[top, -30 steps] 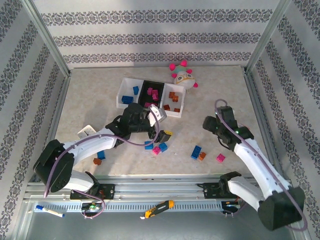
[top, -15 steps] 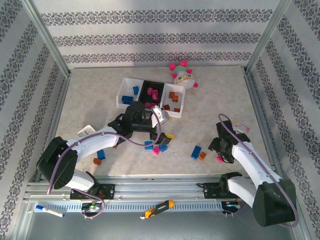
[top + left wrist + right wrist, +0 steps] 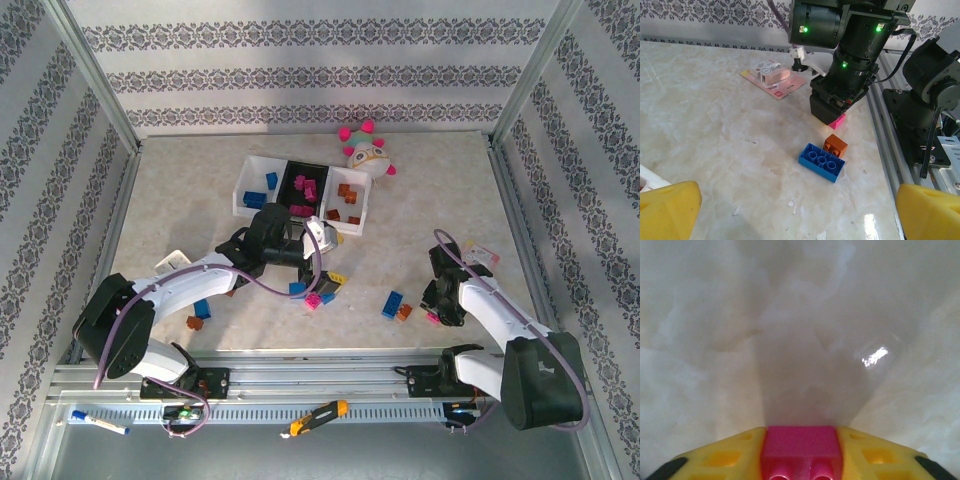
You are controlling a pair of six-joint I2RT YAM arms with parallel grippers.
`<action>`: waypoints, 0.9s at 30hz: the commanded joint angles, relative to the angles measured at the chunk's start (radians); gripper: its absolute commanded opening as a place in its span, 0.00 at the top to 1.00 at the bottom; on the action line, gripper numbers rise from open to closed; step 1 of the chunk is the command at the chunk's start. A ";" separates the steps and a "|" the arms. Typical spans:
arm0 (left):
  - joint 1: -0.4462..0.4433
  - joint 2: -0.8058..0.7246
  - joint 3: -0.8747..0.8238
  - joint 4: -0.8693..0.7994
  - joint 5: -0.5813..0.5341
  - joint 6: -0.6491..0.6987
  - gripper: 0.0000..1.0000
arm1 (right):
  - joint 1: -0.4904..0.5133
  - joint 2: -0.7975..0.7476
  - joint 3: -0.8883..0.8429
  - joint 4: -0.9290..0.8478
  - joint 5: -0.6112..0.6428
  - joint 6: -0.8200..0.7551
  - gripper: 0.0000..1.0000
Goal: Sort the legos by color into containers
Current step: Pick up the lego from the bottom-right of the table, then place the lego in the container.
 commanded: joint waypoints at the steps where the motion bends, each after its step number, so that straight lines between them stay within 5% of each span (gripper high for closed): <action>1: 0.002 -0.036 0.006 -0.006 0.006 0.022 0.01 | -0.013 -0.007 0.001 -0.005 -0.018 0.002 0.72; 13: 0.002 -0.125 -0.133 0.064 -0.150 -0.060 0.01 | 0.083 -0.053 0.158 0.093 -0.046 0.013 0.77; 27: 0.004 -0.415 -0.348 0.081 -0.699 -0.206 0.01 | 0.406 0.532 0.806 0.304 -0.030 -0.143 0.75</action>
